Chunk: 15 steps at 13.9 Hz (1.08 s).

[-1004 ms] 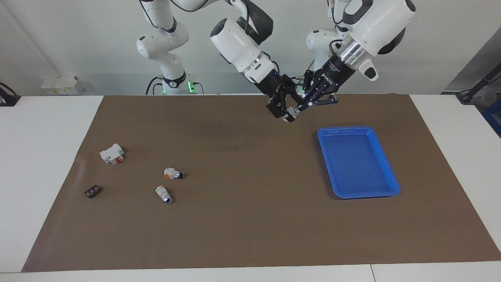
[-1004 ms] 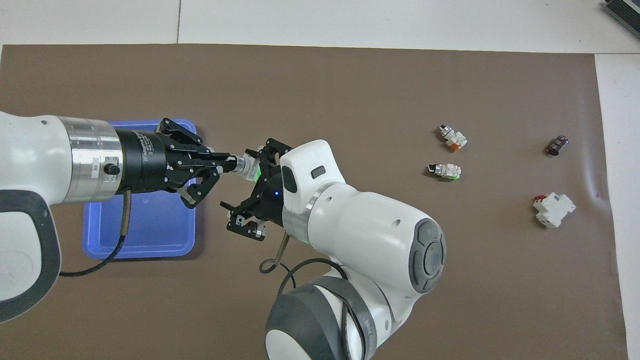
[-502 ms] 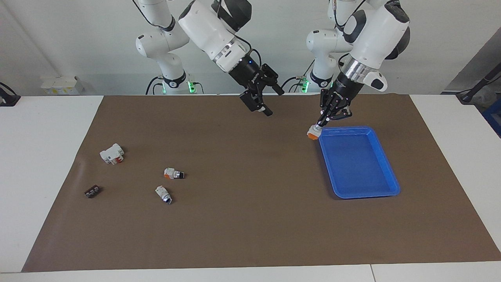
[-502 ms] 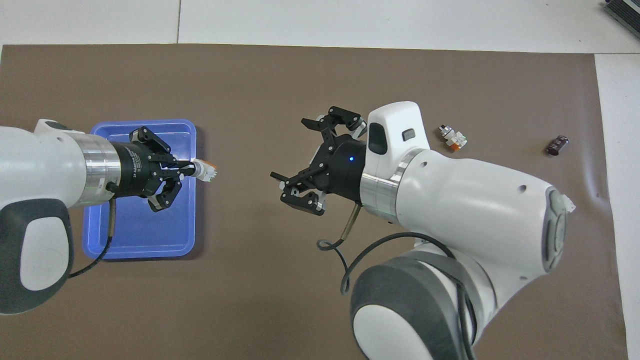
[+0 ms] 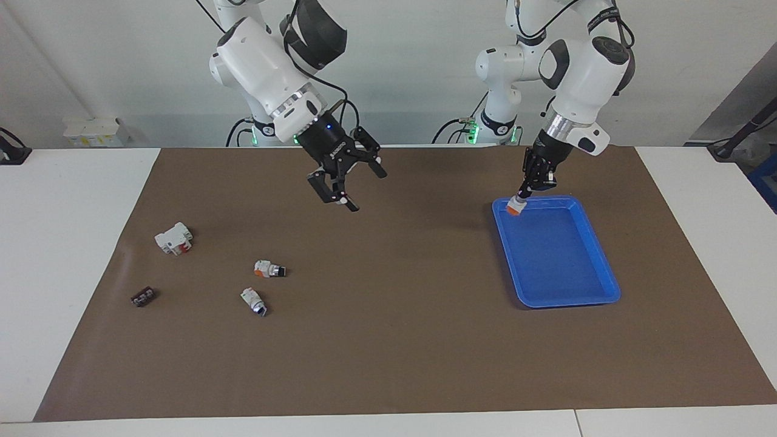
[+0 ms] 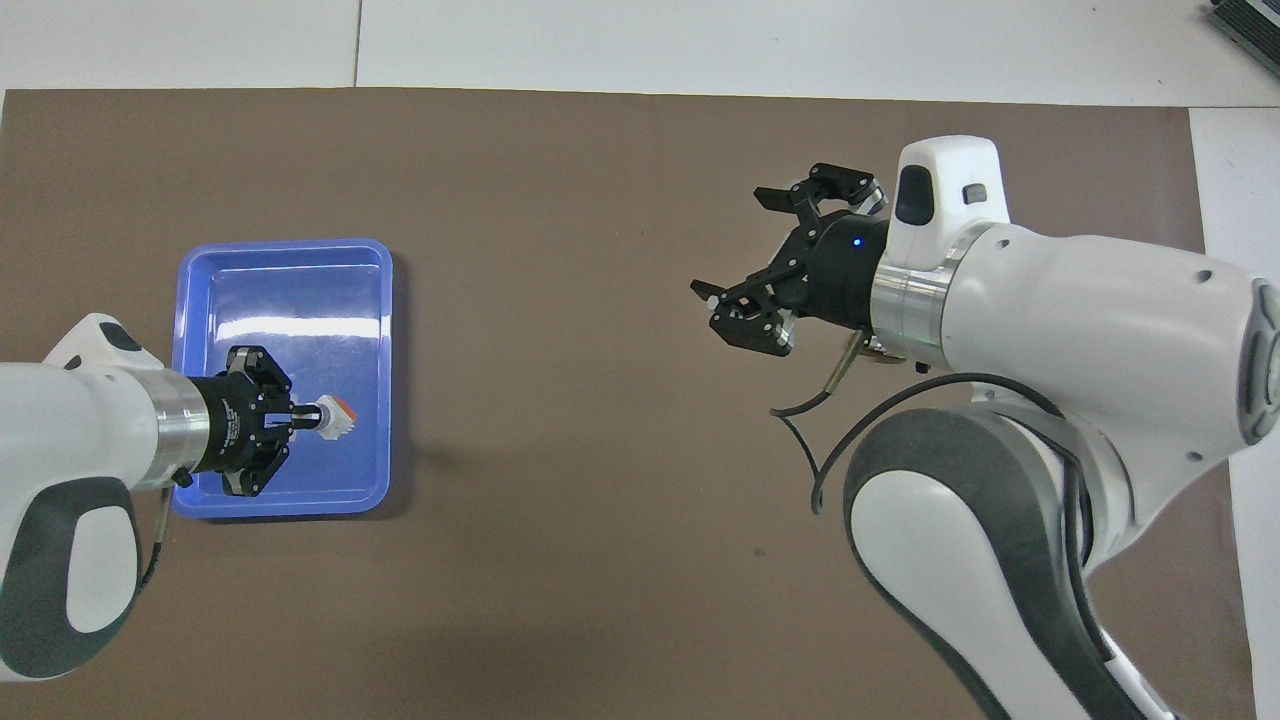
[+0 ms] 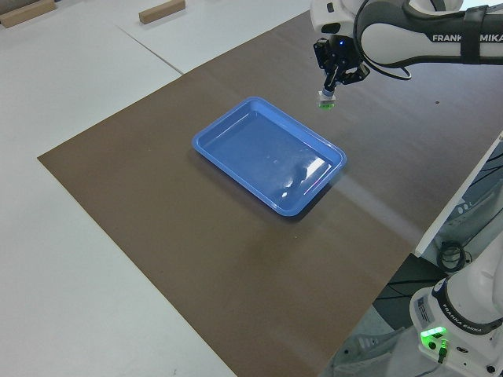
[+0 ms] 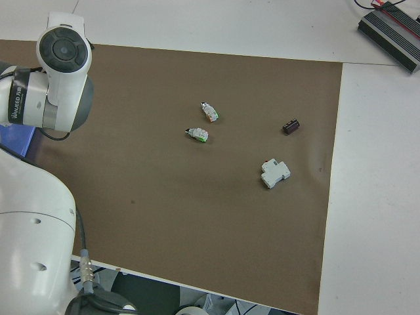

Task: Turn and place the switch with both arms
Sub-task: 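Lower the switch into the blue tray while the right gripper withdraws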

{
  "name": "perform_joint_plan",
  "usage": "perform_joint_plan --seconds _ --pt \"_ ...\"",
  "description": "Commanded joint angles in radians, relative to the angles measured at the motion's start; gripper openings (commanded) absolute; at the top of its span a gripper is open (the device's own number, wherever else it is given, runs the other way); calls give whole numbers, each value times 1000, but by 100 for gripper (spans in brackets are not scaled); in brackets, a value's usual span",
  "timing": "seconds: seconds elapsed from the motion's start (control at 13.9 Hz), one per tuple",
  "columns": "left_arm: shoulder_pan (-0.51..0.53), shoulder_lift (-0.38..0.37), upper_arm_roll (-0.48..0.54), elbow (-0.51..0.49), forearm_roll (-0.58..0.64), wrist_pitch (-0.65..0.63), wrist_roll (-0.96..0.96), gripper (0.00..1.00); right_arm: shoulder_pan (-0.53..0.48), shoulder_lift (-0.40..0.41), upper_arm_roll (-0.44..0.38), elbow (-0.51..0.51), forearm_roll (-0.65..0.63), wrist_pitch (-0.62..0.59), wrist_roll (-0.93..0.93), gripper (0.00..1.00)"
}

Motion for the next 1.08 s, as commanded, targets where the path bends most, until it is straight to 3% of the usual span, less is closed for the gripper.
perform_joint_plan --seconds 0.0,0.29,0.57,0.79,0.86,0.93,1.0 --pt "36 -44 -8 -96 21 39 142 0 -66 -21 12 -27 -105 -18 49 100" --pt "73 -33 -5 -115 21 58 394 0 -135 -19 12 -20 -330 -94 229 100" --pt "61 70 -5 -120 21 160 454 0 -186 -16 10 12 -383 -199 416 100" --pt "59 90 -6 -120 21 225 552 0 -238 -16 10 10 -507 -213 523 100" --pt "58 90 -6 -120 21 224 597 18 -253 -19 9 13 -516 -235 578 100" --pt "56 90 -6 -118 21 221 632 31 -261 -24 1 16 -519 -266 622 100" --pt "52 90 -6 -114 21 214 657 33 -270 -34 -17 19 -534 -295 656 100"
